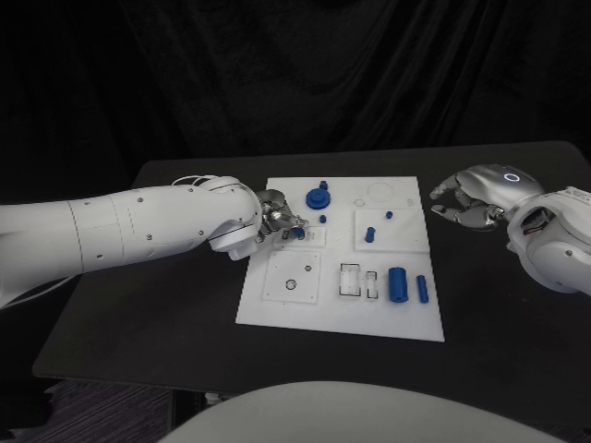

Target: Assemble the parts on the task board

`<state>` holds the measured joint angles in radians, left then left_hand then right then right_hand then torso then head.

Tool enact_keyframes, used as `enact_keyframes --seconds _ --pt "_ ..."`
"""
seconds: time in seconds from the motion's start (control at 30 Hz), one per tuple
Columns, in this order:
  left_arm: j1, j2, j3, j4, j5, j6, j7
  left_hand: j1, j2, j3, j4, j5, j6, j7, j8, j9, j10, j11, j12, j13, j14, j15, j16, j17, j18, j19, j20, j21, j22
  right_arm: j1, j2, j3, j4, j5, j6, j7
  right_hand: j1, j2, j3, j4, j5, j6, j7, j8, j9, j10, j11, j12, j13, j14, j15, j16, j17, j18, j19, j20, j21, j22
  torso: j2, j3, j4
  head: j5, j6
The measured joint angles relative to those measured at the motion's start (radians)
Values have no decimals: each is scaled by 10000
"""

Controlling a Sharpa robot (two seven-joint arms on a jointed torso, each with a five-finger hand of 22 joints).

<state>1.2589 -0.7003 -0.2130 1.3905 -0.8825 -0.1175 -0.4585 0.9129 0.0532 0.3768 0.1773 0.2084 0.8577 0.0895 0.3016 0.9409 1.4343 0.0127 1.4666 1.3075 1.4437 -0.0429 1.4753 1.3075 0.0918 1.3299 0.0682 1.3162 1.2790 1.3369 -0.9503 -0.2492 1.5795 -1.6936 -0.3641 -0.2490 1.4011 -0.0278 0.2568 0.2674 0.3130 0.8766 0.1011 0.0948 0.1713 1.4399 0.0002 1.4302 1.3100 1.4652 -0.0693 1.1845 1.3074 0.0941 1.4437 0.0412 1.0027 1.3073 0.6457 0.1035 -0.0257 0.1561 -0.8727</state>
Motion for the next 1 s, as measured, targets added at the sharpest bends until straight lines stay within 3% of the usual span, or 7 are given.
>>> enact_keyframes --seconds 0.37,0.6,1.0 --pt "-9 0 2 -14 0 1 8 0 0 -302 337 -241 36 -37 -96 14 0 0 0 0 0 0 0 0 1 0 0 0 49 -5 -2 0 0 2 46 -22 0 0 0 0 0 0 0 0 0 0 0 7 2 0 0 0 0 0 0 0 0 4 -1 1 -2 -5 0" --pt "-15 -32 1 -18 0 3 54 -110 29 -730 765 -296 111 -40 -133 199 0 0 0 0 38 38 0 0 1 0 0 -37 85 -7 -4 0 0 2 81 -40 0 0 0 0 0 0 0 0 1 0 0 21 6 0 0 0 0 0 0 0 0 8 -1 1 -2 12 0" --pt "-22 -40 -1 -23 0 62 162 -68 70 -1158 1095 -434 179 -108 426 875 0 0 0 0 38 38 0 0 1 0 0 -77 139 -8 5 0 -2 2 148 -70 0 0 83 2 0 0 0 0 -11 0 0 -18 8 0 0 -48 0 0 -36 36 -50 6 2 0 -2 35 0"
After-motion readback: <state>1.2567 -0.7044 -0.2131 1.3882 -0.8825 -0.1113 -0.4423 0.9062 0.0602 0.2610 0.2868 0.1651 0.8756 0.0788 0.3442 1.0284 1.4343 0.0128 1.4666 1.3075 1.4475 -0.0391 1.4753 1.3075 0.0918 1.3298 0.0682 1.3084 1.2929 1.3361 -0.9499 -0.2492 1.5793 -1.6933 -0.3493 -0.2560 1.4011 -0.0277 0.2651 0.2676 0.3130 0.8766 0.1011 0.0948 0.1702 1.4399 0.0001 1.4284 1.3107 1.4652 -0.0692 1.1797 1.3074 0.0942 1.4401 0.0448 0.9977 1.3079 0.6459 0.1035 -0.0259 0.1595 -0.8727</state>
